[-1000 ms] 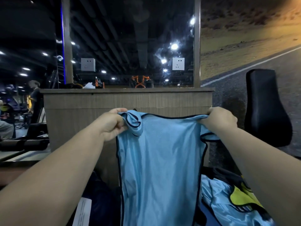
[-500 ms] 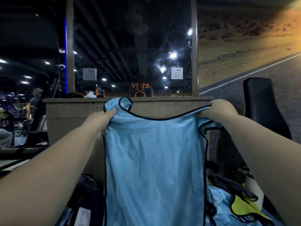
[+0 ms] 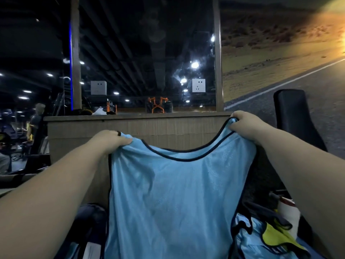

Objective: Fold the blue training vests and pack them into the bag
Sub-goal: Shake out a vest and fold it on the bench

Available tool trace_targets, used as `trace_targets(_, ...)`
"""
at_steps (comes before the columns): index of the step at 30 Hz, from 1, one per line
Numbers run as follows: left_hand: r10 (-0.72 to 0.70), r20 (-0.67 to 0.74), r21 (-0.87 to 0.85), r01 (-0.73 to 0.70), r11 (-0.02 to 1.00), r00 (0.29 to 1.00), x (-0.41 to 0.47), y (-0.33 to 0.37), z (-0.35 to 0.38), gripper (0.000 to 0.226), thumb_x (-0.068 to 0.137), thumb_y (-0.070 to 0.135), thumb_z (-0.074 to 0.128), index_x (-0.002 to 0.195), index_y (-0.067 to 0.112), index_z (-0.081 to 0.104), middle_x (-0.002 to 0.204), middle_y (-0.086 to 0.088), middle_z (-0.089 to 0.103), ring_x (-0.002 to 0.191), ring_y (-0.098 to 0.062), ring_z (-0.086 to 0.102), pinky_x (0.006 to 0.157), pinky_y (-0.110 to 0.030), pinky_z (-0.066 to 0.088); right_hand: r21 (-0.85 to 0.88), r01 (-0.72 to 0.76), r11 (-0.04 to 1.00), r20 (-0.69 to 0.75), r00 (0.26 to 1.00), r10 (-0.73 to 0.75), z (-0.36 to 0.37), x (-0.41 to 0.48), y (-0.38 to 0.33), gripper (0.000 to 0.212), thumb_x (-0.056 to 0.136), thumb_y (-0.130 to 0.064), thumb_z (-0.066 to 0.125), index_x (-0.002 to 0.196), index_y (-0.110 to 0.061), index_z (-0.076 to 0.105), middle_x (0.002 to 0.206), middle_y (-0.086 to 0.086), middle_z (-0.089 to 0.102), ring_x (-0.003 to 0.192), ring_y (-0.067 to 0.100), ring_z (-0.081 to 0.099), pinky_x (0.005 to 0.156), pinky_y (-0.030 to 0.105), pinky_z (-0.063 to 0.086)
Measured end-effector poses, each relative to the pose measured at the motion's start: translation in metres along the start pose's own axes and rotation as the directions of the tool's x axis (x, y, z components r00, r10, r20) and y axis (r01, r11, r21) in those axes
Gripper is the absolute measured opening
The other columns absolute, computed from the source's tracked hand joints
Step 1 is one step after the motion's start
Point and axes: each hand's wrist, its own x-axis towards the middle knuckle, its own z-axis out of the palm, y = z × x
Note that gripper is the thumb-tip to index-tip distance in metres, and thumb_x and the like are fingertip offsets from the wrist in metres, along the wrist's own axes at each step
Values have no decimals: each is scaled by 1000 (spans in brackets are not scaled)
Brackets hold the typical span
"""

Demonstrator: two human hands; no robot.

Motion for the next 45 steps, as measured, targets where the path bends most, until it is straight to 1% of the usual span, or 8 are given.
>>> trace_targets(3,-19,87,458,-23,888,996,4,-6,-2,37,89,44,65,83,8,59,81,-3,54,74,-16,56,62,-32,46,-39,49,998,-15,999,-49,1,-2,6,13,87,-24,68,94,-16,61,94,6,62,89,24,56,80,36,46)
trace_targets(6,1,94,515,-50,856,996,12,-7,-3,38,89,49,62,93,11,62,96,-2,58,85,-18,56,67,-29,44,-121,54,991,18,998,-52,0,-1,10,22,77,-34,78,82,-17,64,87,2,65,84,21,58,78,35,48)
trace_targets(11,-106,170,-401,167,901,980,16,-4,-4,23,92,7,63,114,3,60,98,-10,67,84,-21,64,68,-31,52,75,-69,995,277,960,46,-6,-2,18,27,63,-37,87,62,-17,68,74,3,68,76,22,64,76,36,52)
trace_targets(17,-105,141,-672,173,720,984,12,2,7,20,92,-9,35,86,5,48,74,-12,57,62,-21,60,49,-26,55,106,-204,973,649,755,88,-6,-10,20,52,55,-5,77,105,-9,62,104,20,69,94,37,67,88,53,55)
trace_targets(21,-35,119,-782,115,612,992,13,1,12,12,88,0,48,79,8,51,72,-8,57,59,-19,59,63,-31,50,-392,43,919,303,949,85,12,-1,15,48,78,-7,64,124,-17,57,120,9,58,100,25,54,81,31,46)
trace_targets(27,39,-33,-730,-51,681,999,16,-2,18,31,90,14,67,120,10,59,97,-9,68,80,-20,67,66,-32,52,-264,26,964,-64,997,-44,19,7,14,24,84,-8,61,100,-26,68,112,4,66,100,24,59,78,27,45)
trace_targets(39,-14,52,-647,44,762,999,20,-8,7,33,75,-17,37,95,7,51,85,-15,55,73,-29,57,67,-36,51,-5,-68,998,-119,991,67,10,7,31,21,81,-9,70,100,-19,71,104,7,69,85,19,60,68,26,45)
trace_targets(45,79,108,-616,4,787,991,18,-6,7,23,86,-3,58,73,15,50,73,-5,55,67,-20,55,67,-33,48,-186,-91,978,-190,980,55,2,2,27,39,80,-36,79,109,-12,68,101,5,67,84,19,57,76,33,51)
